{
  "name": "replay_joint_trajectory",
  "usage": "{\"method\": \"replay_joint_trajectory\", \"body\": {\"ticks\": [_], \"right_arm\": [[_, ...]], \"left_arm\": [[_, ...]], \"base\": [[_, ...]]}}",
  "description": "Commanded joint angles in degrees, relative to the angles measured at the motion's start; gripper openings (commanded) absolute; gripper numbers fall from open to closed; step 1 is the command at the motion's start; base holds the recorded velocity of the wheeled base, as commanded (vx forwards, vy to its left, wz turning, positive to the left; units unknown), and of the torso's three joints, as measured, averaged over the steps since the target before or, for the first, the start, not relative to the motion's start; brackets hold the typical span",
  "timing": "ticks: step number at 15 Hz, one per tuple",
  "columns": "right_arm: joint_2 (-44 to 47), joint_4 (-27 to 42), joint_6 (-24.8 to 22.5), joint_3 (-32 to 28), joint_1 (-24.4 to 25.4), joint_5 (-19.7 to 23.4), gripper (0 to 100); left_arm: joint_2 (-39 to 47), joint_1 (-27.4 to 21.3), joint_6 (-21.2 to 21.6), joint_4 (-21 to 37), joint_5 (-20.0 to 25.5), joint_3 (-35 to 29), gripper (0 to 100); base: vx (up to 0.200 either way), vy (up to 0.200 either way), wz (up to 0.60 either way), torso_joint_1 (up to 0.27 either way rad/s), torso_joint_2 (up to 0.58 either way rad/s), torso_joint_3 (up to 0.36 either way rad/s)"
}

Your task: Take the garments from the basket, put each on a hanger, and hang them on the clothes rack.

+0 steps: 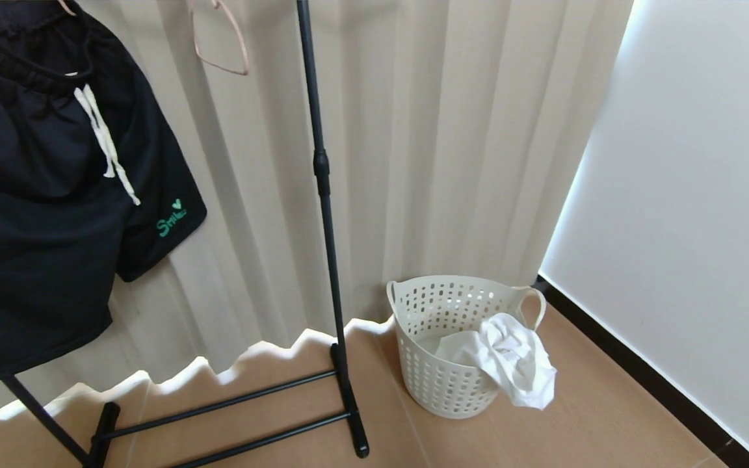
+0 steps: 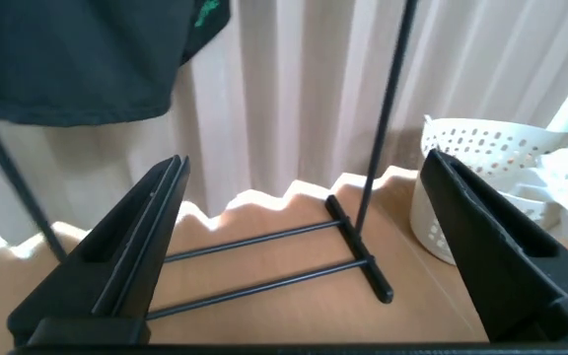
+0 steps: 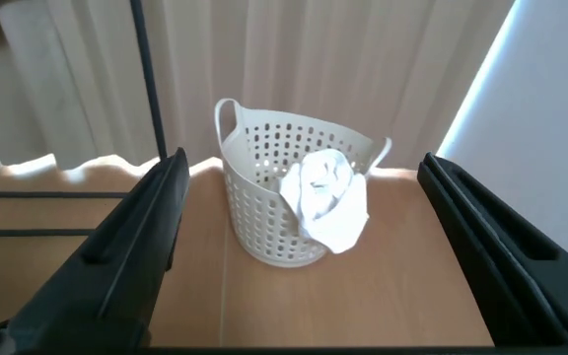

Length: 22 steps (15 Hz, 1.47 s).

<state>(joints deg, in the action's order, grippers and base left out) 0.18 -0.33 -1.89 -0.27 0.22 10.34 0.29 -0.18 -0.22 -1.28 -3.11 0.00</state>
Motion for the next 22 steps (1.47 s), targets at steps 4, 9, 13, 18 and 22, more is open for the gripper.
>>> {"method": "replay_joint_trajectory", "body": {"ticks": [4,9,13,18,22], "right_arm": [[0.08,-0.02,-0.04,0.0,0.04,0.12,100],[0.08,-0.02,-0.04,0.0,0.04,0.03,100],[0.08,-0.02,-0.04,0.0,0.04,0.03,100],[0.08,-0.02,-0.04,0.0,0.04,0.03,100],[0.08,-0.02,-0.04,0.0,0.04,0.03,100]], "left_arm": [[0.06,0.01,-0.13,-0.04,0.03,0.0,100],[0.06,0.01,-0.22,-0.13,-0.14,0.0,100],[0.06,0.01,-0.13,-0.04,-0.06,0.0,100],[0.06,0.01,-0.22,-0.04,-0.06,0.0,100],[0.06,0.01,-0.22,0.05,0.03,0.0,100]], "base": [[0.0,0.0,-0.15,0.001,0.0,0.001],[0.0,0.0,-0.24,-0.001,0.0,0.001],[0.05,0.0,0.0,0.002,0.0,0.001],[0.16,0.0,0.0,0.0,0.0,0.003],[0.05,0.0,0.0,0.002,0.0,0.001]]}}
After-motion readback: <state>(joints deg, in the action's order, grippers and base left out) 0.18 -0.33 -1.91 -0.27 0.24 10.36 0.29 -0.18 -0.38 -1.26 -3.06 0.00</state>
